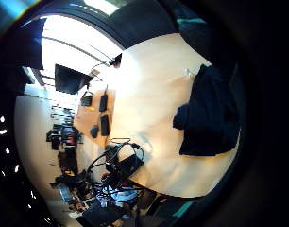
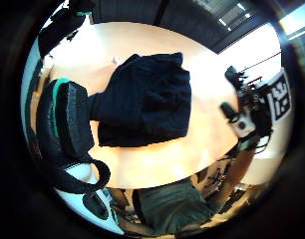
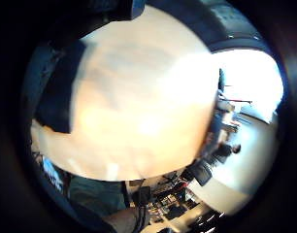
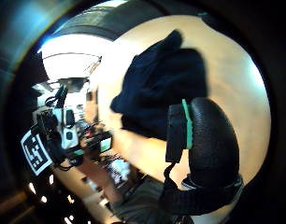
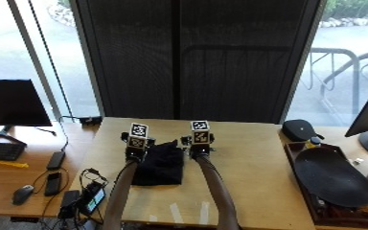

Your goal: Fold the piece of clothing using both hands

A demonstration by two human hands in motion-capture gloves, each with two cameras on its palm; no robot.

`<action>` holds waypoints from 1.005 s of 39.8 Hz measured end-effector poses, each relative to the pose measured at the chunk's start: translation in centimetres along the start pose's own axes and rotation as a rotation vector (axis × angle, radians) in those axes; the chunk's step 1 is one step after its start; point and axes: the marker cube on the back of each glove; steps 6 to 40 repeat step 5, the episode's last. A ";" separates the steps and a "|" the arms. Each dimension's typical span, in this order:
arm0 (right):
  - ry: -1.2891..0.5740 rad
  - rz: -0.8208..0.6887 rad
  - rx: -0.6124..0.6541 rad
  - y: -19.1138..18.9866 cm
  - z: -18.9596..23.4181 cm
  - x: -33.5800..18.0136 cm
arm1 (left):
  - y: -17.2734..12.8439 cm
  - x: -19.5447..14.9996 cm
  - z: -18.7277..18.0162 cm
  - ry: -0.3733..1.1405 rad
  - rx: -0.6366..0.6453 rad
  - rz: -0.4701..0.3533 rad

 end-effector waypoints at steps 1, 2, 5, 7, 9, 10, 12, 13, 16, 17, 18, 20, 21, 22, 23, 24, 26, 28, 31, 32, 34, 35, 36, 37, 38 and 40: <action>0.045 0.029 0.041 0.3 -0.8 0.6 | 0.1 0.4 -0.1 -0.019 -0.003 0.004; 0.066 0.034 0.075 0.6 -1.5 0.9 | 0.4 0.8 -0.4 -0.032 -0.004 0.009; 0.103 0.053 0.135 1.4 -3.0 1.5 | 1.4 1.5 -1.6 -0.053 -0.001 0.021; 0.103 0.053 0.135 1.4 -3.0 1.5 | 1.4 1.5 -1.6 -0.053 -0.001 0.021; 0.103 0.053 0.135 1.4 -3.0 1.5 | 1.4 1.5 -1.6 -0.053 -0.001 0.021; 0.103 0.053 0.135 1.4 -3.0 1.5 | 1.4 1.5 -1.6 -0.053 -0.001 0.021; 0.103 0.053 0.135 1.4 -3.0 1.5 | 1.4 1.5 -1.6 -0.053 -0.001 0.021; 0.103 0.053 0.135 1.4 -3.0 1.5 | 1.4 1.5 -1.6 -0.053 -0.001 0.021; 0.103 0.053 0.135 1.4 -3.0 1.5 | 1.4 1.5 -1.6 -0.053 -0.001 0.021; 0.103 0.053 0.135 1.4 -3.0 1.5 | 1.4 1.5 -1.6 -0.053 -0.001 0.021; 0.103 0.053 0.135 1.4 -3.0 1.5 | 1.4 1.5 -1.6 -0.053 -0.001 0.021; 0.103 0.053 0.135 1.4 -3.0 1.5 | 1.4 1.5 -1.6 -0.053 -0.001 0.021; 0.103 0.053 0.135 1.4 -3.0 1.5 | 1.4 1.5 -1.6 -0.053 -0.001 0.021; 0.103 0.053 0.135 1.4 -3.0 1.5 | 1.4 1.5 -1.6 -0.053 -0.001 0.021; 0.103 0.053 0.135 1.4 -3.0 1.5 | 1.4 1.5 -1.6 -0.053 -0.001 0.021; 0.103 0.053 0.135 1.4 -3.0 1.5 | 1.4 1.5 -1.6 -0.053 -0.001 0.021; 0.103 0.053 0.135 1.4 -3.0 1.5 | 1.4 1.5 -1.6 -0.053 -0.001 0.021; 0.103 0.053 0.135 1.4 -3.0 1.5 | 1.4 1.5 -1.6 -0.053 -0.001 0.021; 0.103 0.053 0.135 1.4 -3.0 1.5 | 1.4 1.5 -1.6 -0.053 -0.001 0.021; 0.103 0.053 0.135 1.4 -3.0 1.5 | 1.4 1.5 -1.6 -0.053 -0.001 0.021; 0.103 0.053 0.135 1.4 -3.0 1.5 | 1.4 1.5 -1.6 -0.053 -0.001 0.021; 0.103 0.053 0.135 1.4 -3.0 1.5 | 1.4 1.5 -1.6 -0.053 -0.001 0.021; 0.103 0.053 0.135 1.4 -3.0 1.5 | 1.4 1.5 -1.6 -0.053 -0.001 0.021; 0.103 0.053 0.135 1.4 -3.0 1.5 | 1.4 1.5 -1.6 -0.053 -0.001 0.021; 0.103 0.053 0.135 1.4 -3.0 1.5 | 1.4 1.5 -1.6 -0.053 -0.001 0.021; 0.103 0.053 0.135 1.4 -3.0 1.5 | 1.4 1.5 -1.6 -0.053 -0.001 0.021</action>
